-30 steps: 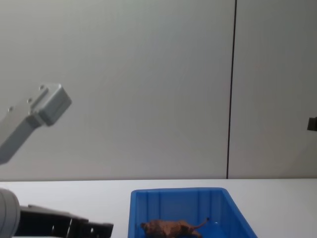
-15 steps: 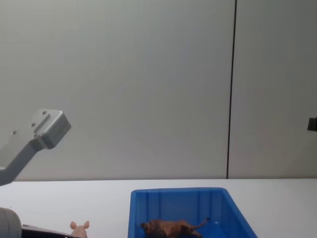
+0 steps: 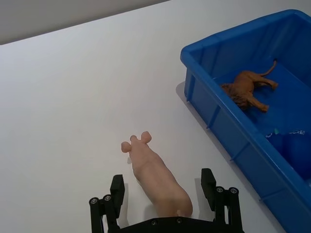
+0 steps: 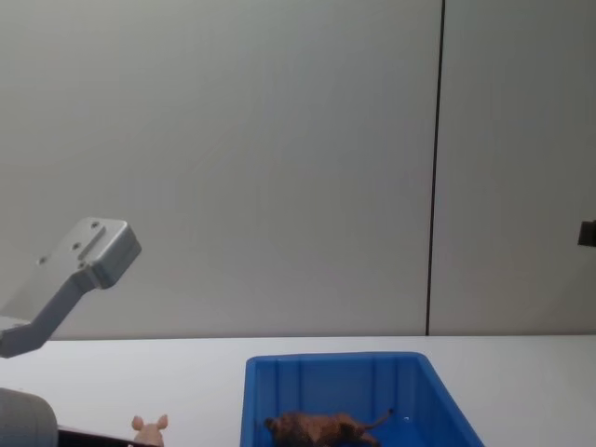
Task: Pick up the two dolls from the table and place them into the box.
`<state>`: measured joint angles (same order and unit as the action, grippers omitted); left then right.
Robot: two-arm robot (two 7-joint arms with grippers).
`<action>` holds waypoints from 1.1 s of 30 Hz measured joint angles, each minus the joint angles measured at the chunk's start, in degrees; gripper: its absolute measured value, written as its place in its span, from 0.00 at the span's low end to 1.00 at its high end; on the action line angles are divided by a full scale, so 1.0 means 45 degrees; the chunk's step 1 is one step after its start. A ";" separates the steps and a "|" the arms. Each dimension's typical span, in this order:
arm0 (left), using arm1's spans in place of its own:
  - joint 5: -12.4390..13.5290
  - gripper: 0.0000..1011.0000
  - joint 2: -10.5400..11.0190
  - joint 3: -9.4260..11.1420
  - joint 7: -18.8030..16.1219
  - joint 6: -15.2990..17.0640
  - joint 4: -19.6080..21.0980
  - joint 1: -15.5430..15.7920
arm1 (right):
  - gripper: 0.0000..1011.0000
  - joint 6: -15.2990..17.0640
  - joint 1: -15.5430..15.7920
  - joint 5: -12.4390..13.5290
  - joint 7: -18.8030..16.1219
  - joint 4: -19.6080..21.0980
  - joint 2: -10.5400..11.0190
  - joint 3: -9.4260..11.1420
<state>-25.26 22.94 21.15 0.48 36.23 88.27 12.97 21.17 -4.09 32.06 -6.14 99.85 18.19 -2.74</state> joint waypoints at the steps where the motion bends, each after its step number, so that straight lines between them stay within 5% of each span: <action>1: 0.0024 0.99 -0.0042 0.0000 0.0000 0.0024 -0.0089 0.0049 | 1.00 0.0000 0.0000 0.0000 0.0000 0.0000 0.0000 0.0000; 22: 0.0391 0.99 -0.0443 -0.0048 -0.0171 0.0438 -0.0943 0.0532 | 1.00 -0.0001 0.0000 -0.0001 0.0000 0.0000 0.0000 0.0000; 33: 0.0486 0.70 -0.0532 -0.0060 -0.0220 0.0510 -0.1122 0.0636 | 1.00 -0.0001 0.0000 -0.0001 0.0000 0.0000 0.0000 0.0000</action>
<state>-23.08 20.55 20.88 -0.51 38.52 83.22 15.83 21.17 -4.10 32.06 -6.14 99.85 18.19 -2.74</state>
